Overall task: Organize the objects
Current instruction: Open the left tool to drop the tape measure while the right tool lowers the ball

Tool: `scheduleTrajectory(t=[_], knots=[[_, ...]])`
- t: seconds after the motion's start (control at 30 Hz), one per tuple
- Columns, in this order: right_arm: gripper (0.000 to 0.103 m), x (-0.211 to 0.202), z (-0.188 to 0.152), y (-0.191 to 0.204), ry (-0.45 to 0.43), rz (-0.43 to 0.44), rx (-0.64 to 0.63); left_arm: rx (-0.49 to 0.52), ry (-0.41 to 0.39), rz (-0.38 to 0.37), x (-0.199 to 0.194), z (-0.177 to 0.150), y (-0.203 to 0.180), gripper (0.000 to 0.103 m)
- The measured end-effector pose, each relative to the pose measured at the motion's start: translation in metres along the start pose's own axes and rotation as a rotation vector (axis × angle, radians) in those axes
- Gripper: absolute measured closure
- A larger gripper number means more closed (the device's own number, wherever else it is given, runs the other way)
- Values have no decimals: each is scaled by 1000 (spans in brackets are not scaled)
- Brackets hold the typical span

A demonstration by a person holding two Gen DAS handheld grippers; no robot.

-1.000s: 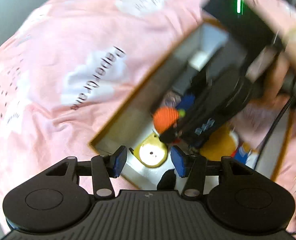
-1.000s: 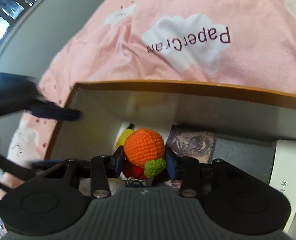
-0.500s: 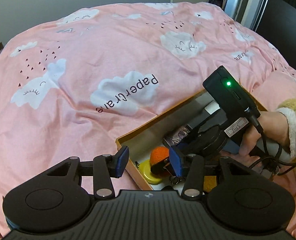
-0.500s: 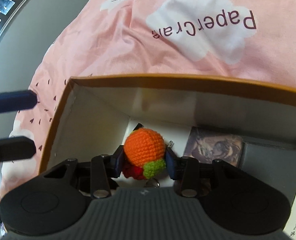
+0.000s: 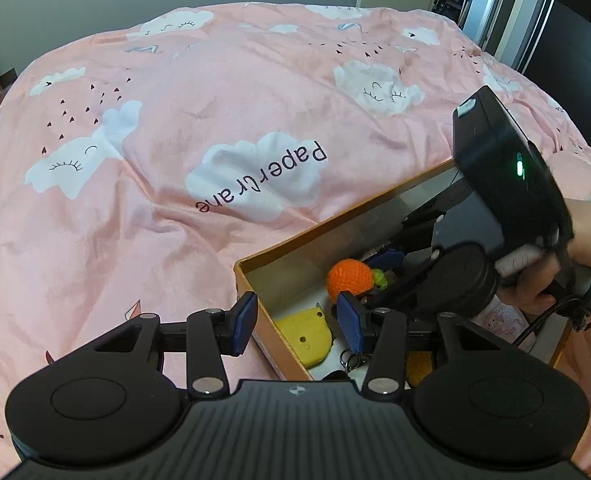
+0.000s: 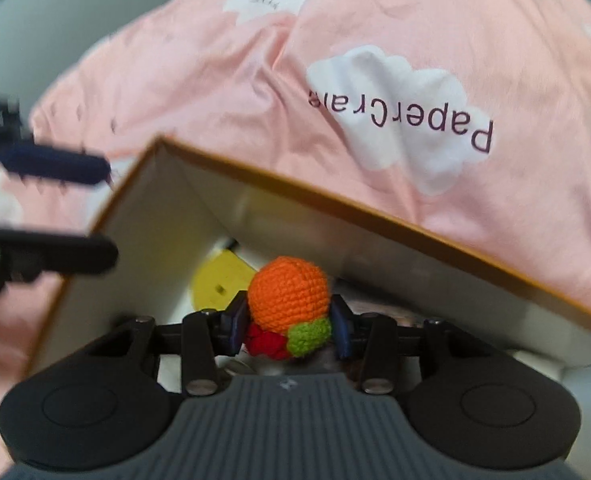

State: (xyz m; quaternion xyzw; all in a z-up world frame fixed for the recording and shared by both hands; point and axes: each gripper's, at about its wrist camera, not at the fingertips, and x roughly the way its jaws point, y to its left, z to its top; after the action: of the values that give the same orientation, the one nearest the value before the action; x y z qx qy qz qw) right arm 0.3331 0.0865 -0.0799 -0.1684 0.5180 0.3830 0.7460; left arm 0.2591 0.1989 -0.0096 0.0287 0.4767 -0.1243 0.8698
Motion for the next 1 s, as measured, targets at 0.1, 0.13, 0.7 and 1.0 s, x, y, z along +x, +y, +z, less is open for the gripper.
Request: scheduleTrajectory(t=[0.1, 0.13, 0.7, 1.0], knots=[[59, 9, -4, 12, 23, -37, -76, 3, -9, 2, 0, -1, -2, 48], [59, 11, -5, 15, 28, -54, -98, 3, -11, 2, -1, -1, -2, 48], [59, 5, -5, 13, -4, -2, -65, 1, -14, 13, -1, -6, -1, 48], [56, -13, -14, 13, 1, 0, -44, 8, -6, 26, -2, -6, -8, 53]])
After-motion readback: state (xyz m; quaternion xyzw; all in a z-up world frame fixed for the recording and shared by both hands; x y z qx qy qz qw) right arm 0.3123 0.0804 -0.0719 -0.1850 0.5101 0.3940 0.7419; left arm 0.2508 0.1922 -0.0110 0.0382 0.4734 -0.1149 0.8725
